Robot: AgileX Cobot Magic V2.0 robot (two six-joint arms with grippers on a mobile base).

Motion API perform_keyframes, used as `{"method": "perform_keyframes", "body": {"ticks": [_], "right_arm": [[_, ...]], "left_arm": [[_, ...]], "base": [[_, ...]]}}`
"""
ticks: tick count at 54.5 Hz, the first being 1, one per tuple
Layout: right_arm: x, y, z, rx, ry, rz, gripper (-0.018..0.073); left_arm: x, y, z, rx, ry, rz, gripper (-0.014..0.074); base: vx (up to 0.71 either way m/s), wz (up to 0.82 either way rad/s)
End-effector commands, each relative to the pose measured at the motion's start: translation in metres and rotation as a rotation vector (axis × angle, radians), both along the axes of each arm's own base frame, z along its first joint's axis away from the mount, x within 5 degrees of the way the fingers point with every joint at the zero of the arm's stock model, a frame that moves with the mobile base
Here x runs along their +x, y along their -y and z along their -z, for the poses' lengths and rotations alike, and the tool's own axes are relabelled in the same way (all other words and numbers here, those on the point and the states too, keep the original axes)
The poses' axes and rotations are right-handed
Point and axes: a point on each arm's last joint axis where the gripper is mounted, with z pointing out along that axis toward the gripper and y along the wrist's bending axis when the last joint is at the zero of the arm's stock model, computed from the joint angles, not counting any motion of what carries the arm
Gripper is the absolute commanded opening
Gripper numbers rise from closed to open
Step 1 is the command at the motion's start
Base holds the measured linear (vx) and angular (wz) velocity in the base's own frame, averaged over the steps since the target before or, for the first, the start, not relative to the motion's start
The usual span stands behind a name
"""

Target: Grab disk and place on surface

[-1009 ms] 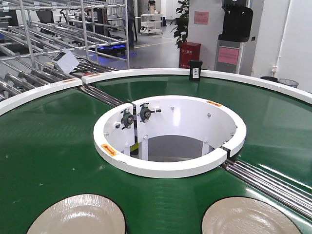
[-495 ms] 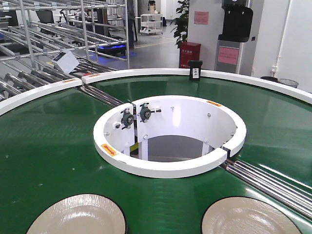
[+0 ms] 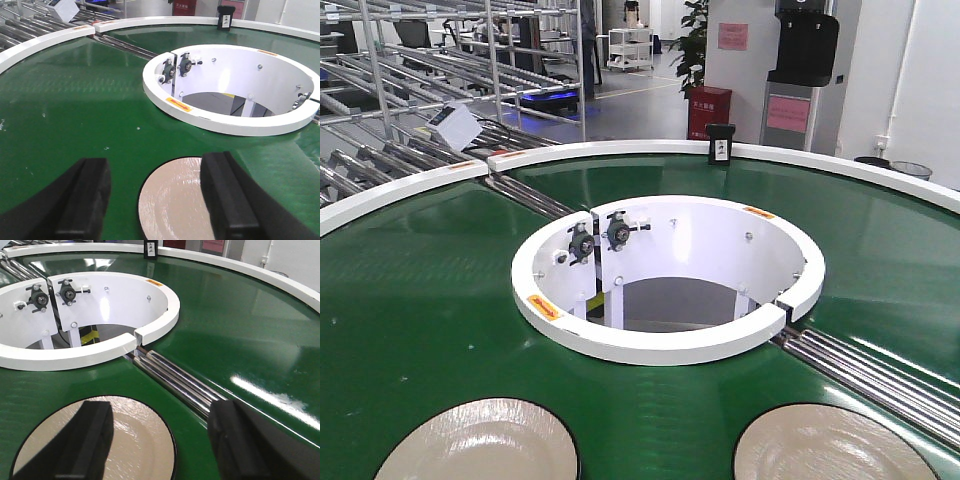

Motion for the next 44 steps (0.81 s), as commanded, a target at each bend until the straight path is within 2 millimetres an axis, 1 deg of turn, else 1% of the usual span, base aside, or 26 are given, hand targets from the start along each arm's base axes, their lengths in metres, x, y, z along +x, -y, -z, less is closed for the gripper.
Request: {"method": "perform_keyframes", "body": {"ticks": [1,9,17,24,29,33,37,44], "right_arm": [[0.003,0.000,-0.015,-0.010,0.092,-0.004,0.0491],[0.003,0.000,-0.015,-0.010,0.092,-0.004,0.0491],[0.003,0.000,-0.015,-0.010,0.092,-0.004,0.0491],[0.003,0.000,-0.014,-0.001,0.078,-0.001,0.0491],[0.002,-0.001,-0.010,0.094,0.040,0.017,0.0491],[0.003,-0.002,-0.006,0.186,-0.009,0.034,0.0497],[0.006,-0.003,-0.004,0.270,-0.050,0.053,0.0503],[0.016,-0.005,-0.003,0.341,-0.176,0.069,0.0503]], "left_arm": [[0.002,-0.001,-0.016,-0.008,0.099,-0.008,0.0522],[0.002,0.000,-0.012,-0.006,0.061,-0.004,0.0523],[0.007,0.001,-0.001,-0.002,-0.057,0.005,0.0524],[0.025,0.003,0.010,-0.032,-0.163,0.015,0.0524],[0.043,0.006,0.017,-0.087,-0.217,0.020,0.0524],[0.062,0.010,0.028,-0.163,-0.282,0.027,0.0524],[0.077,0.014,0.038,-0.215,-0.341,0.044,0.0524],[0.099,0.020,0.057,-0.220,-0.433,0.102,0.0524]], "base": [[0.00,0.00],[0.00,0.00],[0.00,0.00],[0.00,0.00],[0.00,0.00],[0.00,0.00],[0.00,0.00],[0.00,0.00]]}}
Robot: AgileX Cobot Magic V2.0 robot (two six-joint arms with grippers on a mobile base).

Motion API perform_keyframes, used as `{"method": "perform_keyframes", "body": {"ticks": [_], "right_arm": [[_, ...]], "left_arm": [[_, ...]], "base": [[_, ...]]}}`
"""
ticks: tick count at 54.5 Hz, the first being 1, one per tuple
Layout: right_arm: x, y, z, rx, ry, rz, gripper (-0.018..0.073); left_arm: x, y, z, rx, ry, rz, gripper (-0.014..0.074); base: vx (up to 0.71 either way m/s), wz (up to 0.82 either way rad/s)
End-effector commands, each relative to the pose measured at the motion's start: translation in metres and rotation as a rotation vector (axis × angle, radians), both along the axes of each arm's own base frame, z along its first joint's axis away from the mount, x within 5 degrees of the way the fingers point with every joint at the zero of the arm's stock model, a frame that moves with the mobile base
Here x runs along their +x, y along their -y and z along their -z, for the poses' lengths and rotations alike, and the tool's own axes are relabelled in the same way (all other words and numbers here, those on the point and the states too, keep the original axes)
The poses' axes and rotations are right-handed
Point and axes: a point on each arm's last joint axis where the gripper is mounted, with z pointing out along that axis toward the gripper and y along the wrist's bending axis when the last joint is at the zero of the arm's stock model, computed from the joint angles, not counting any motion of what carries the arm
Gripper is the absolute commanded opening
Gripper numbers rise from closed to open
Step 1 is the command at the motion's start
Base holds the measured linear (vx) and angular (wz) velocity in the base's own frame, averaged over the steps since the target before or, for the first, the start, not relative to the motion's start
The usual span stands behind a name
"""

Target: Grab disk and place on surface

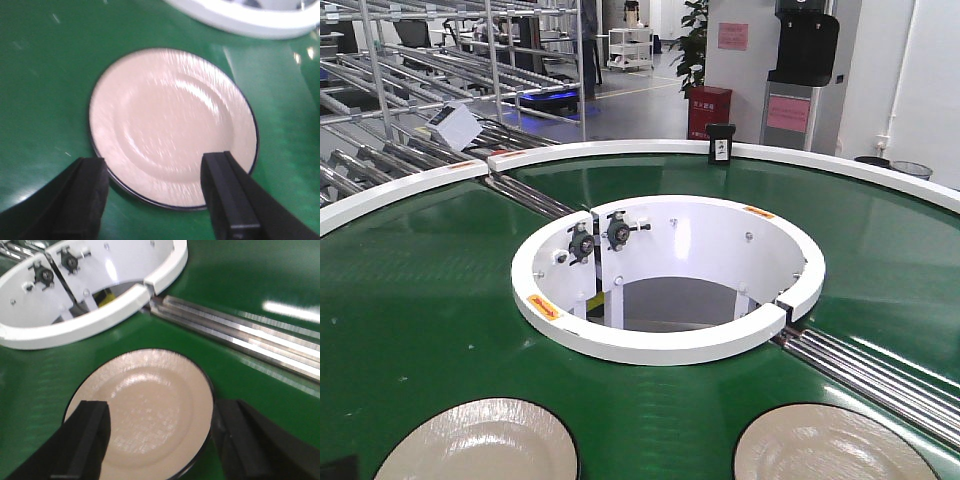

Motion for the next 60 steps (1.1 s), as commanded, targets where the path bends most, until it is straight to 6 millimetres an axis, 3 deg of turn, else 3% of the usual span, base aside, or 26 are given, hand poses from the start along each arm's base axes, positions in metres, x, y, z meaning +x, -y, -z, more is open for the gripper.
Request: {"method": "perform_keyframes", "body": {"ticks": [1,7,12,30,40,50,60], "right_arm": [[0.010,-0.001,-0.016,0.050,0.016,0.008,0.0503],[0.018,-0.004,-0.013,0.081,-0.101,0.001,0.0503],[0.025,-0.005,-0.009,0.093,-0.170,-0.008,0.0502],[0.031,-0.005,-0.004,0.091,-0.206,-0.007,0.0502],[0.030,-0.005,-0.002,0.090,-0.230,-0.008,0.0502],[0.028,-0.005,0.000,0.090,-0.259,-0.010,0.0502],[0.026,-0.005,0.001,0.074,-0.284,-0.024,0.0502]], "left_arm": [[0.016,0.003,-0.008,-0.029,0.071,0.012,0.0524],[0.028,0.006,0.004,-0.052,0.019,0.031,0.0524],[0.039,0.007,0.003,-0.061,0.007,0.030,0.0524],[0.112,-0.002,-0.037,0.054,0.032,0.008,0.0524],[0.142,-0.024,-0.020,0.101,-0.171,-0.050,0.0524],[0.157,-0.053,0.008,0.077,-0.254,-0.094,0.0524],[0.172,-0.060,0.032,0.067,-0.234,0.057,0.0524]], "base": [[0.00,0.00],[0.00,0.00],[0.00,0.00],[0.00,0.00],[0.00,0.00],[0.00,0.00],[0.00,0.00]]}}
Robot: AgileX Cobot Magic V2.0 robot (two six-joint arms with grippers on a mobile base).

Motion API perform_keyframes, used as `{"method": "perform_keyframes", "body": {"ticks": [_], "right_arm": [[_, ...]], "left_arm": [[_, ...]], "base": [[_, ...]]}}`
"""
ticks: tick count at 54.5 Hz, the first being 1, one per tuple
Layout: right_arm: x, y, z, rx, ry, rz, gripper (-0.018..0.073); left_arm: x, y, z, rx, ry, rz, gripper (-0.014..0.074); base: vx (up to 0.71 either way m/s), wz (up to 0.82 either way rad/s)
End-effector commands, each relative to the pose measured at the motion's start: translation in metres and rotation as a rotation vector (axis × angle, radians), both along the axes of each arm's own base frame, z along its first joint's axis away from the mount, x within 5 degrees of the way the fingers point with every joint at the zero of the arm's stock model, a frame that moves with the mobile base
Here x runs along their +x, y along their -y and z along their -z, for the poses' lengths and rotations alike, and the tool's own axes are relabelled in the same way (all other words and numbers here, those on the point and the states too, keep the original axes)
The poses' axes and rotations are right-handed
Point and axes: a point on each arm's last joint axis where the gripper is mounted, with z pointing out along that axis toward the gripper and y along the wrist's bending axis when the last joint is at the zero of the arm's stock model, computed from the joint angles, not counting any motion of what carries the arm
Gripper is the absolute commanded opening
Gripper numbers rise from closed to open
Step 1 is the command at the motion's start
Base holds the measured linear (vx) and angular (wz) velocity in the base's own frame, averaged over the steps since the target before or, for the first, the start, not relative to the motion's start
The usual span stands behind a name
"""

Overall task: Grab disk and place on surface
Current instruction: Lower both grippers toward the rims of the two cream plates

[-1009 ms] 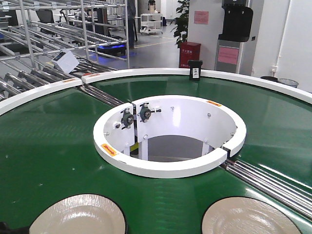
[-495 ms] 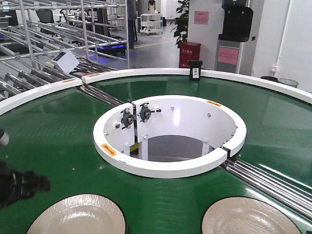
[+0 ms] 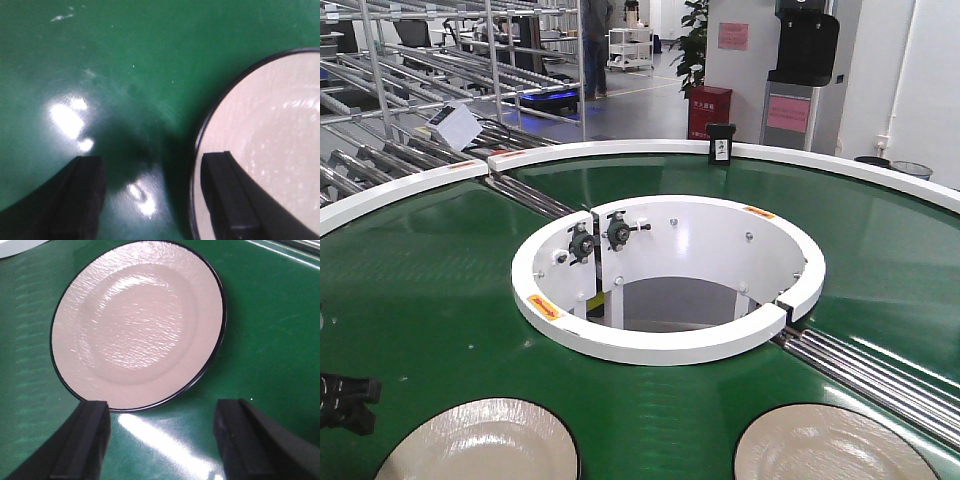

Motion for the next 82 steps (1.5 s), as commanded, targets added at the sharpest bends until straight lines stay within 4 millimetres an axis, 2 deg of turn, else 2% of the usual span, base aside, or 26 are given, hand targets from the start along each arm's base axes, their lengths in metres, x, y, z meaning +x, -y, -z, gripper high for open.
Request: {"method": "perform_keyframes", "body": {"ticks": [1,10,19,33,38,44,50,59,72,77,82], "right_arm": [[0.004,0.001,-0.015,-0.022,0.087,-0.014,0.0502],[0.005,0.002,-0.015,-0.035,0.091,-0.020,0.0502],[0.005,0.002,-0.015,-0.037,0.094,-0.023,0.0502],[0.005,0.002,-0.015,-0.037,0.104,-0.021,0.0502],[0.007,0.002,-0.017,-0.038,0.125,-0.019,0.0502],[0.008,0.002,-0.019,-0.038,0.150,-0.016,0.0502],[0.011,0.003,-0.021,-0.055,0.194,-0.012,0.0502],[0.014,0.005,-0.025,-0.087,0.252,-0.010,0.0502],[0.015,0.004,-0.023,-0.051,0.186,-0.001,0.0498],[0.024,0.004,-0.027,-0.059,0.096,-0.013,0.0490],[0.038,0.007,-0.036,-0.121,0.040,-0.030,0.0488]], "left_arm": [[0.011,0.003,-0.014,-0.020,0.127,0.081,0.0524],[0.019,0.016,0.012,-0.153,0.085,0.227,0.0524],[0.026,0.021,0.036,-0.249,0.030,0.236,0.0524],[0.027,0.034,0.057,-0.395,-0.014,0.361,0.0519],[0.023,0.039,0.055,-0.447,-0.015,0.420,0.0492],[0.021,0.041,0.052,-0.476,-0.028,0.442,0.0408],[0.018,0.042,0.051,-0.501,-0.052,0.460,0.0265],[0.014,0.044,0.049,-0.539,-0.075,0.486,-0.0002],[0.012,0.049,0.040,-0.657,-0.136,0.428,-0.0007],[0.015,0.048,0.031,-0.666,-0.139,0.386,-0.0006],[0.019,0.048,0.013,-0.654,-0.100,0.377,-0.0006]], "base": [[0.00,0.00],[0.00,0.00],[0.00,0.00],[0.00,0.00],[0.00,0.00],[0.00,0.00],[0.00,0.00],[0.00,0.00],[0.00,0.00],[0.00,0.00],[0.00,0.00]]}}
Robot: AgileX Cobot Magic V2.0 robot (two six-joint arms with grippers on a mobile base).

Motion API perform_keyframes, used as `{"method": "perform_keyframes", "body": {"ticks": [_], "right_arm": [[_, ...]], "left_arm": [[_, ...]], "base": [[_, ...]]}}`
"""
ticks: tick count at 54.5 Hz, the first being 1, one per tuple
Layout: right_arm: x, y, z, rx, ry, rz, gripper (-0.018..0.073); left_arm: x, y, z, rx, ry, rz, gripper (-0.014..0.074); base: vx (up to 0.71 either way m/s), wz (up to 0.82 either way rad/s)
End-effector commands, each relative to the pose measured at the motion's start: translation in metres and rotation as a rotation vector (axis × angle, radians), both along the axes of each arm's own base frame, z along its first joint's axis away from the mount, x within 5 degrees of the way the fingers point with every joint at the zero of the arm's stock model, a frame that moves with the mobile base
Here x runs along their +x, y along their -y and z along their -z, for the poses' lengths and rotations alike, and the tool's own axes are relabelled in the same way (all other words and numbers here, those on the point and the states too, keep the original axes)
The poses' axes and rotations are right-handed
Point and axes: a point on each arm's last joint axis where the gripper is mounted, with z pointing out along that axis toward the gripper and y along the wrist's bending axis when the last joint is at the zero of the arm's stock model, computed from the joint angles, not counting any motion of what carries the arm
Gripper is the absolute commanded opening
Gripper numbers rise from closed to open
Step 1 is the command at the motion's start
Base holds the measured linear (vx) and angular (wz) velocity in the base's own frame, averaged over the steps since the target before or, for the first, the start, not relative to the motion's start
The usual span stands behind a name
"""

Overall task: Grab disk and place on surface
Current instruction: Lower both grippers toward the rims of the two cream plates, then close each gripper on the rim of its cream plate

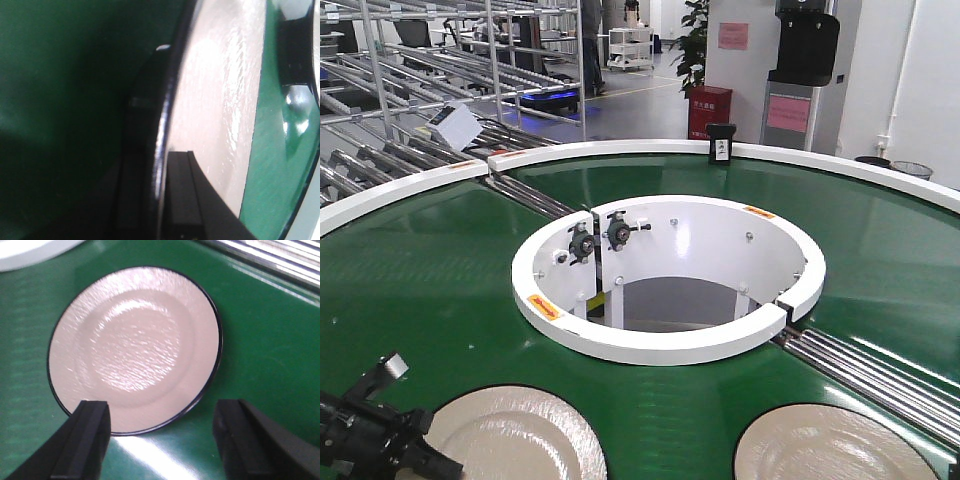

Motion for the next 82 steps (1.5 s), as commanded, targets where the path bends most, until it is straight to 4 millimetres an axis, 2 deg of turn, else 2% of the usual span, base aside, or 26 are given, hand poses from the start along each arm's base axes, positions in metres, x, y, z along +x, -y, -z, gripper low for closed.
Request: {"method": "perform_keyframes", "body": {"ticks": [1,9,15,25,34,44,60,70,82], "right_arm": [[0.018,0.005,-0.025,-0.072,0.037,-0.007,0.0488],[0.048,0.018,-0.043,-0.149,-0.043,0.071,0.0487],[0.073,0.045,-0.043,-0.136,-0.094,0.179,0.0460],[0.095,0.098,-0.010,0.087,-0.173,0.277,0.0402],[0.117,0.123,0.025,0.250,-0.181,0.188,0.0368],[0.144,0.124,0.069,0.372,-0.213,0.085,0.0365],[0.163,0.124,0.119,0.452,-0.248,-0.060,0.0365],[0.171,0.112,0.136,0.628,-0.204,-0.210,0.0365],[0.172,0.108,0.140,0.677,-0.194,-0.257,0.0400]], "left_arm": [[0.001,0.009,-0.053,-0.092,0.077,0.006,-0.0006],[0.003,0.008,-0.091,-0.075,0.175,-0.010,-0.0005],[-0.002,0.009,-0.119,-0.071,0.228,-0.034,-0.0005],[-0.017,0.012,-0.151,-0.060,0.306,-0.039,-0.0005],[-0.027,0.014,-0.166,-0.052,0.353,-0.040,-0.0005],[-0.028,0.014,-0.168,-0.043,0.356,-0.034,-0.0005],[-0.028,0.014,-0.168,-0.041,0.357,-0.033,-0.0005],[-0.028,0.013,-0.167,-0.034,0.360,-0.034,-0.0005],[-0.028,0.013,-0.167,-0.033,0.361,-0.036,-0.0005]], "base": [[0.00,0.00],[0.00,0.00],[0.00,0.00],[0.00,0.00],[0.00,0.00],[0.00,0.00],[0.00,0.00],[0.00,0.00],[0.00,0.00]]}}
